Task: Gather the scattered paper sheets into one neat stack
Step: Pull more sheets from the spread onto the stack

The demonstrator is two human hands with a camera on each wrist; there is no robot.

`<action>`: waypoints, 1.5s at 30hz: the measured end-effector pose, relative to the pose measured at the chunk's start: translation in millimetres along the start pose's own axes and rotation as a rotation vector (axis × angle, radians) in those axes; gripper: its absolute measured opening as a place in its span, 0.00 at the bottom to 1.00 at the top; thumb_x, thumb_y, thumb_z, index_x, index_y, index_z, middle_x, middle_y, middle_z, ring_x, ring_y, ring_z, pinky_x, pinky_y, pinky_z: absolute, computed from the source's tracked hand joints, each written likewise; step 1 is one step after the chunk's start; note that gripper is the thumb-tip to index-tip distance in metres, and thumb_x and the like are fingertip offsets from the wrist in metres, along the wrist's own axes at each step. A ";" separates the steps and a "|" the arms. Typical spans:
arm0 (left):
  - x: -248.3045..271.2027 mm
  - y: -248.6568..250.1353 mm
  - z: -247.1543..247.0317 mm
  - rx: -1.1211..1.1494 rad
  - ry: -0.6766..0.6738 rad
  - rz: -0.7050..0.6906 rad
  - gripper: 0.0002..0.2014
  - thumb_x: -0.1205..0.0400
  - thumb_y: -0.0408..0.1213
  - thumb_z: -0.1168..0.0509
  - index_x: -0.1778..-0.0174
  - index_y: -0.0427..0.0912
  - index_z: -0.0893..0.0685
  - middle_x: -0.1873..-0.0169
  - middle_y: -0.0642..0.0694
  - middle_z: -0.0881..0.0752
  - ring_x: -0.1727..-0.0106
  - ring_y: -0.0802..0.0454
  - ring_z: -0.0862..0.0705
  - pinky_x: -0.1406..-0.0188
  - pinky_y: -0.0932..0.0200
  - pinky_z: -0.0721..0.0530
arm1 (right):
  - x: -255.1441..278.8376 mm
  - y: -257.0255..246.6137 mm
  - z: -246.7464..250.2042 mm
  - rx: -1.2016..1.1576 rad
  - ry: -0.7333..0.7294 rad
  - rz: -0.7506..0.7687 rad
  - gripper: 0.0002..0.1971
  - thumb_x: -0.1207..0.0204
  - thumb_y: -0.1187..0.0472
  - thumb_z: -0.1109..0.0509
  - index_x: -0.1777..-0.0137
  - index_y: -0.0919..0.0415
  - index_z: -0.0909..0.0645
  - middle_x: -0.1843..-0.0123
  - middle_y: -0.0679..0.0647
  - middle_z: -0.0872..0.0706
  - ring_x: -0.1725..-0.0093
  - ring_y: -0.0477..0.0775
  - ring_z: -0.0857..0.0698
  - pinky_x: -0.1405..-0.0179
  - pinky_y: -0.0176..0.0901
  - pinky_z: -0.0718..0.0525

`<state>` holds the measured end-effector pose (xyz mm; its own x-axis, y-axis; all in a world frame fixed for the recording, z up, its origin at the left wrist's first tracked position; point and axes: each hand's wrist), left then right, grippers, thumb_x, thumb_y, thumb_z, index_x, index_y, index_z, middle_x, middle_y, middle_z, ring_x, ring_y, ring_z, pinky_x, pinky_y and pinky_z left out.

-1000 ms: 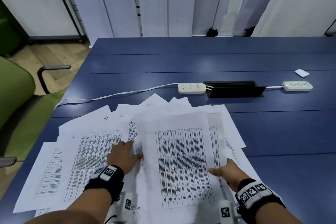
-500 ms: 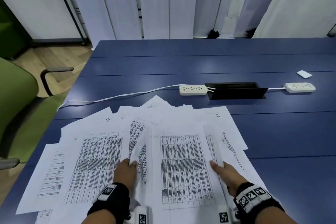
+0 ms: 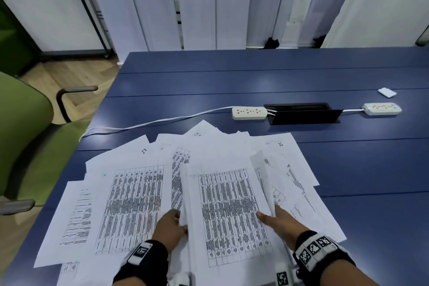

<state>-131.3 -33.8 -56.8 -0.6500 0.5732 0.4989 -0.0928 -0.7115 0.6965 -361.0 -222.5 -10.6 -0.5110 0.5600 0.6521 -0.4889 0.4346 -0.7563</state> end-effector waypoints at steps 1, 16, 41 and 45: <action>1.5 1.8 -2.3 0.006 -0.029 0.003 0.07 0.27 0.24 0.30 0.54 0.34 0.18 0.59 0.41 0.11 0.57 0.44 0.12 0.60 0.57 0.15 | 0.7 -0.3 0.1 0.007 -0.021 0.016 0.38 0.23 0.54 0.30 0.18 0.65 0.44 0.19 0.58 0.34 0.20 0.61 0.35 0.22 0.53 0.38; 8.3 24.7 -10.3 0.031 -0.056 -0.024 0.08 0.15 0.38 0.40 0.43 0.39 0.23 0.52 0.44 0.16 0.53 0.46 0.19 0.45 0.52 0.20 | -8.8 26.0 1.9 0.106 0.163 0.001 0.19 0.24 0.58 0.27 0.38 0.66 0.26 0.41 0.52 0.18 0.36 0.55 0.21 0.26 0.58 0.27; -9.2 -103.1 146.6 -0.048 0.372 0.280 0.55 0.42 0.43 0.14 0.22 0.34 0.36 0.29 0.30 0.29 0.33 0.31 0.23 0.34 0.43 0.25 | -28.4 -18.4 -57.4 -0.166 0.112 0.024 0.29 0.24 0.63 0.29 0.25 0.68 0.33 0.25 0.66 0.26 0.21 0.66 0.34 0.19 0.61 0.46; -10.8 -101.3 142.5 0.013 0.198 0.139 0.25 0.26 0.35 0.25 0.35 0.36 0.24 0.39 0.37 0.16 0.37 0.39 0.18 0.35 0.49 0.22 | -37.6 -20.2 -104.4 -0.120 0.024 -0.021 0.32 0.25 0.60 0.28 0.23 0.67 0.35 0.21 0.64 0.31 0.19 0.65 0.38 0.18 0.61 0.47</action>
<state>-7.3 89.9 -59.3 -0.7911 0.3787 0.4804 0.0167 -0.7717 0.6358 -258.2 -178.7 -25.3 -0.4838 0.5660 0.6675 -0.4103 0.5270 -0.7443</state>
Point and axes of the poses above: each hand's wrist, its own x-axis away from the middle knuckle, its own z-axis out of the back of the hand, y = z × x
